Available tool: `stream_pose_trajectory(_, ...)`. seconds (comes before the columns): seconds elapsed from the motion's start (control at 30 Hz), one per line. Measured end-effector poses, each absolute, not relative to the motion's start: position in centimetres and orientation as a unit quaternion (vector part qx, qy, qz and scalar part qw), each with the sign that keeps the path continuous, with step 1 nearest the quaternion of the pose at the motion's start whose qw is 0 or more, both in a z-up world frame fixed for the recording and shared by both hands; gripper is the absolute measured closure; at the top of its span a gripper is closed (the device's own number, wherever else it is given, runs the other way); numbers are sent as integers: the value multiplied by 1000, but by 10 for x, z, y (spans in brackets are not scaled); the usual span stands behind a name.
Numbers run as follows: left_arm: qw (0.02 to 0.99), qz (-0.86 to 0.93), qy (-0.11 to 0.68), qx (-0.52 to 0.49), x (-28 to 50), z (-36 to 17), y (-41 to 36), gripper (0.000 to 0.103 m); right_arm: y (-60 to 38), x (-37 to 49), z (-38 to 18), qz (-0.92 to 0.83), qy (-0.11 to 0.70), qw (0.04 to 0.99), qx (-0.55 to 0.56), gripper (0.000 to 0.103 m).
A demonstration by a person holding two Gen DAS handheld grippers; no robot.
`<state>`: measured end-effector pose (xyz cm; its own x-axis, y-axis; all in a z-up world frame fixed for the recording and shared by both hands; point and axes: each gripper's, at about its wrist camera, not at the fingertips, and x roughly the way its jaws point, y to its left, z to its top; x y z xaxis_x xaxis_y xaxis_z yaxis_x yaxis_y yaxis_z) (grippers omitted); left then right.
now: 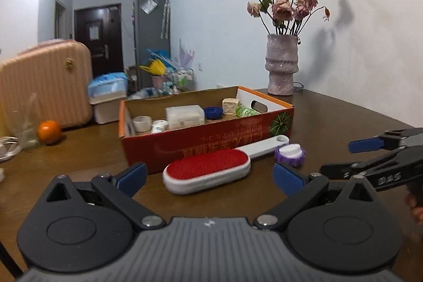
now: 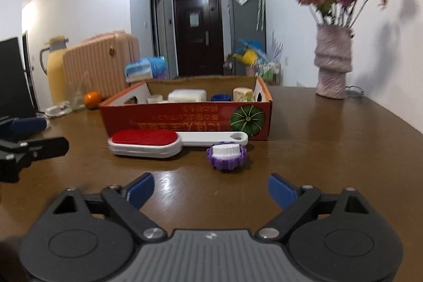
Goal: Organize rigid objects
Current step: 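Grasp the purple cap topped with a white cap with the right tool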
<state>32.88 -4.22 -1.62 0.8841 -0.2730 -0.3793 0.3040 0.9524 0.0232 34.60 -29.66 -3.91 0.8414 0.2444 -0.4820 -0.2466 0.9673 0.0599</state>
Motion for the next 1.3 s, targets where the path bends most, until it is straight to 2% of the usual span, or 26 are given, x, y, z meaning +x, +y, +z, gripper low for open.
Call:
stream_pose_trajectory(0.07,968,-156,191,42,344,-18,-44,0,-293,370,-43,127,264,956,-17,15)
stream_pose_trajectory(0.13,967,-163,192,40,356,-22,-46,0,-291,391,-47,130,279,951,-25,23)
stream_pose_trajectory(0.4,956,-175,232,50,382,-45,-56,0,-296,429,-59,136,316,939,14,26)
stream_pose_trajectory(0.53,955,-168,238,48,385,-48,-56,0,-293,440,-66,139,335,932,13,50)
stream_pose_trajectory(0.6,958,-156,235,47,381,-47,-54,0,-288,441,-66,136,330,934,-1,57)
stream_pose_trajectory(0.73,964,-141,221,45,367,-40,-47,0,-285,428,-60,152,331,931,-24,57)
stream_pose_trajectory(0.83,967,-148,203,32,360,-38,-40,0,-270,411,-50,186,372,901,-126,57)
stream_pose_trajectory(0.9,965,-148,215,22,365,-39,-40,0,-258,409,-14,213,351,906,-102,57)
stream_pose_trajectory(0.97,965,-149,216,22,365,-38,-40,0,-239,405,8,239,334,901,-142,57)
stream_pose_trajectory(1.03,964,-161,210,14,363,-40,-36,0,-233,406,-3,226,364,886,-177,57)
stream_pose_trajectory(1.1,961,-166,220,3,365,-42,-33,0,-238,403,-20,216,386,881,-166,57)
stream_pose_trajectory(1.3,943,-240,233,-7,359,-47,-43,0,-228,366,-41,246,377,876,-174,57)
